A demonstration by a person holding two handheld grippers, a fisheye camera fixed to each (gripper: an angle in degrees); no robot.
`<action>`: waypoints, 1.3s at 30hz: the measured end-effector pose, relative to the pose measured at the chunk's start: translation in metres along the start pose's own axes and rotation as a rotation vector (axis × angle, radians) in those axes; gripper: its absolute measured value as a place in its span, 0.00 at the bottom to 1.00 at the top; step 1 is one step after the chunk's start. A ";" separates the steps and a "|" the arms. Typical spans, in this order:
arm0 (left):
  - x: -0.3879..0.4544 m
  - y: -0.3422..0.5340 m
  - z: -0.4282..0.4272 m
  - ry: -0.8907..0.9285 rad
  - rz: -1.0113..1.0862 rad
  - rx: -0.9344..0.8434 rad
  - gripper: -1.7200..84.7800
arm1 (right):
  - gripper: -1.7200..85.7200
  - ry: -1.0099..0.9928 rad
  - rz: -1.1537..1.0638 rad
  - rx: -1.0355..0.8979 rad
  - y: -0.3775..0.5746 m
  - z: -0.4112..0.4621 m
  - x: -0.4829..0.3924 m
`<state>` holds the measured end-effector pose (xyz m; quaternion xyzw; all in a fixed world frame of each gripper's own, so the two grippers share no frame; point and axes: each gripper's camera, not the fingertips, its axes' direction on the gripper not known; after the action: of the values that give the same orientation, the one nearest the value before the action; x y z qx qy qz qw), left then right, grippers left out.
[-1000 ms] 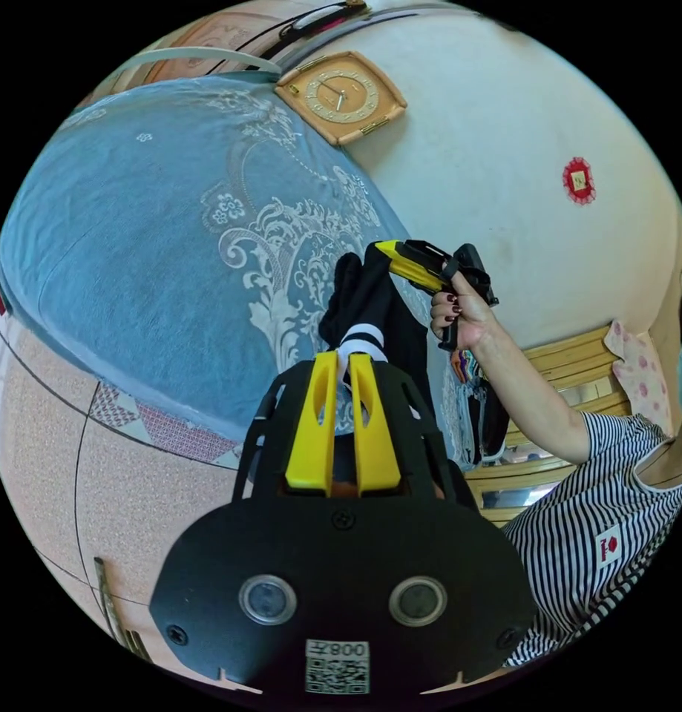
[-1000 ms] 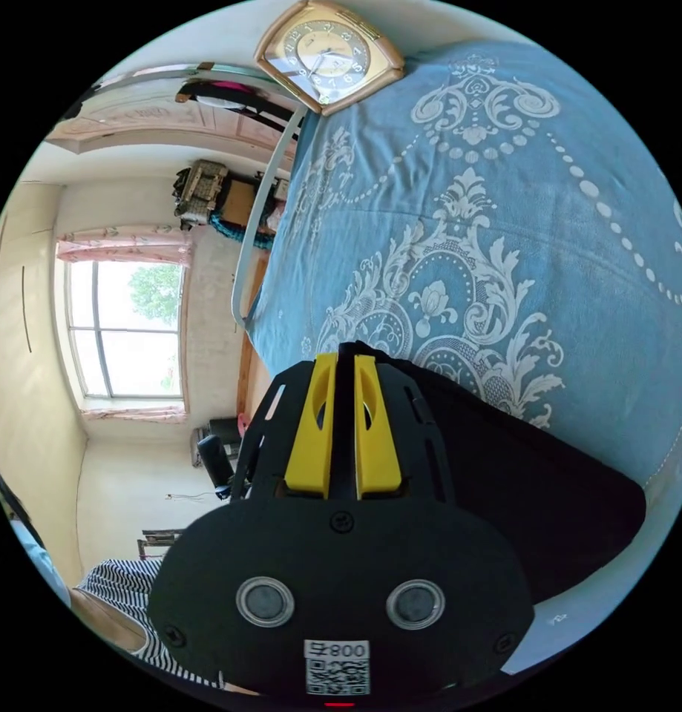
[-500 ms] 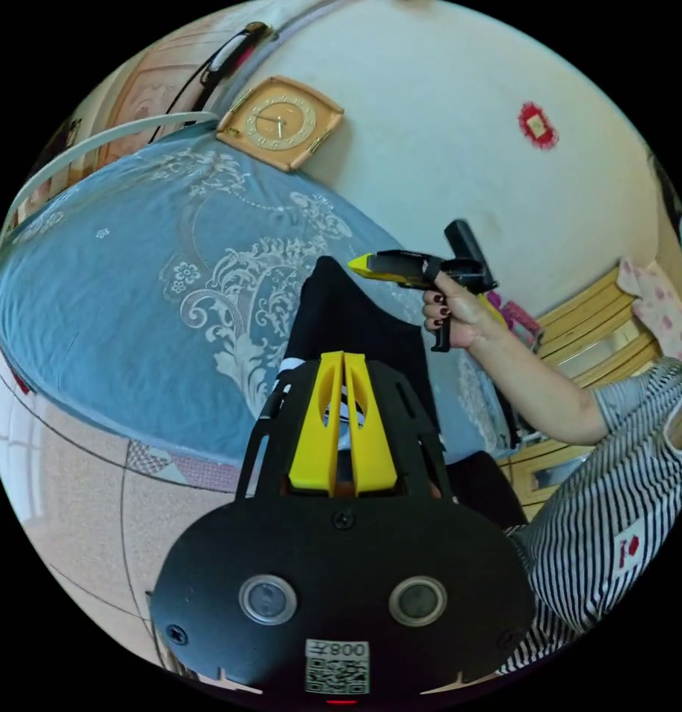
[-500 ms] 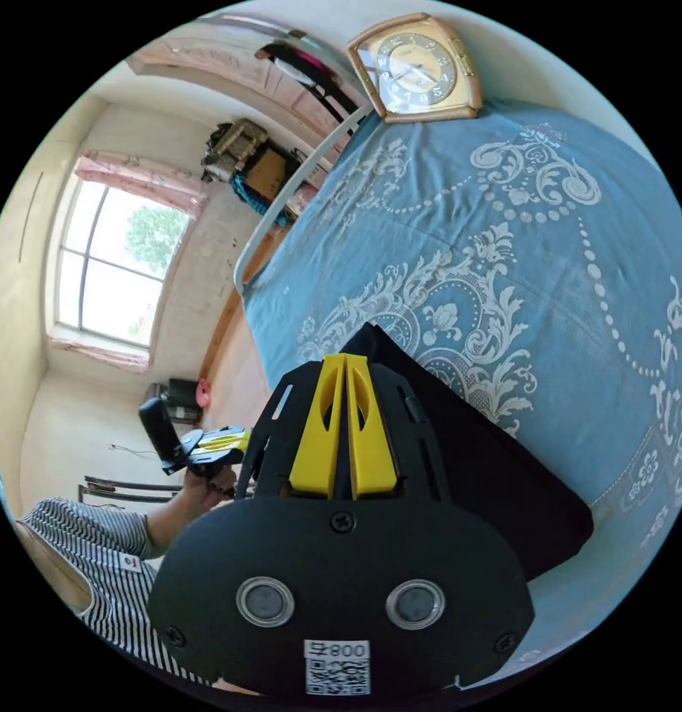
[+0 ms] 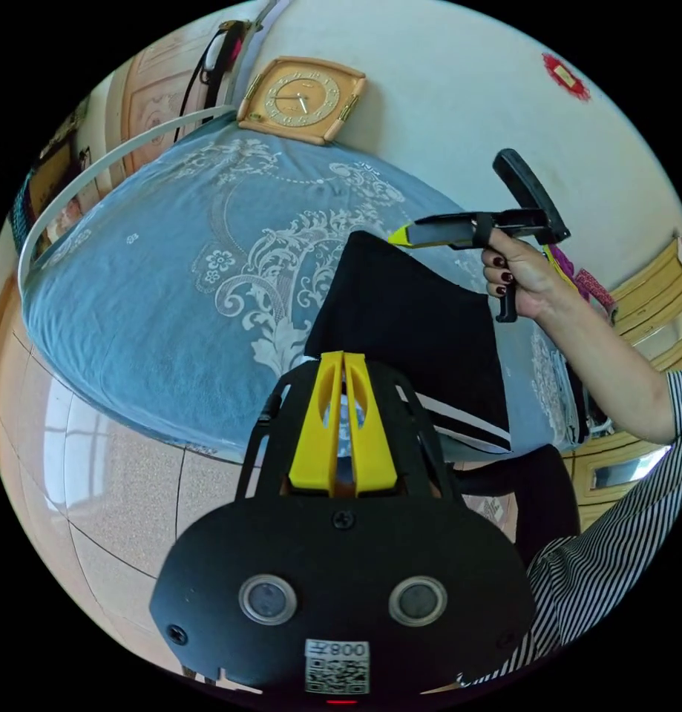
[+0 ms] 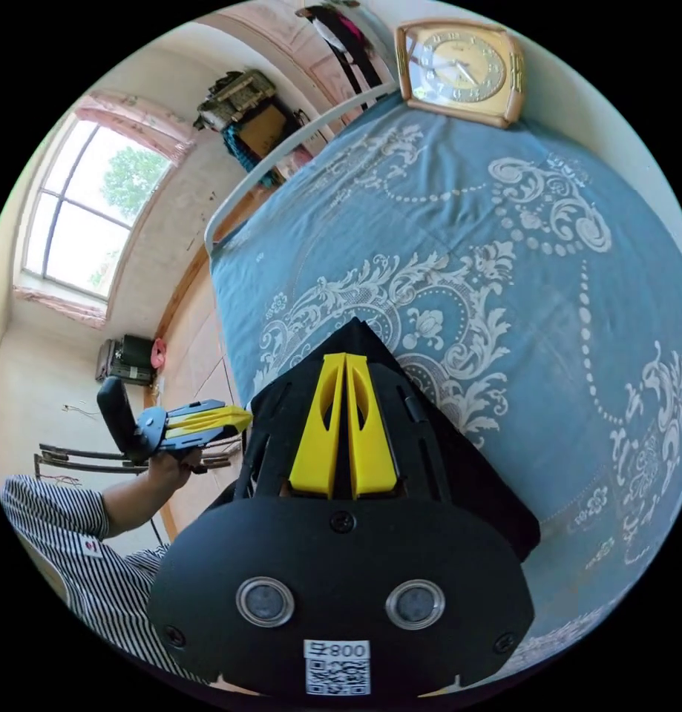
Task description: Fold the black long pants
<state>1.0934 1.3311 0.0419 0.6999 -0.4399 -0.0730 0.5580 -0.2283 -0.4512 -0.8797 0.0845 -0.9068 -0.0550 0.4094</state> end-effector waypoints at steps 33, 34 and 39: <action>0.253 -0.012 0.012 -0.045 0.117 -0.139 0.02 | 0.02 -0.047 0.163 -0.095 0.261 0.073 -0.030; 0.259 -0.011 0.009 -0.047 0.125 -0.136 0.02 | 0.02 -0.038 0.158 -0.095 0.264 0.075 -0.030; 0.319 0.009 -0.006 0.057 0.181 -0.103 0.02 | 0.02 -0.031 0.137 -0.012 0.296 0.072 -0.033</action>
<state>1.2847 1.1130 0.1761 0.6293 -0.4811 -0.0250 0.6099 -0.2931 -0.1520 -0.9018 0.0189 -0.9162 -0.0337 0.3988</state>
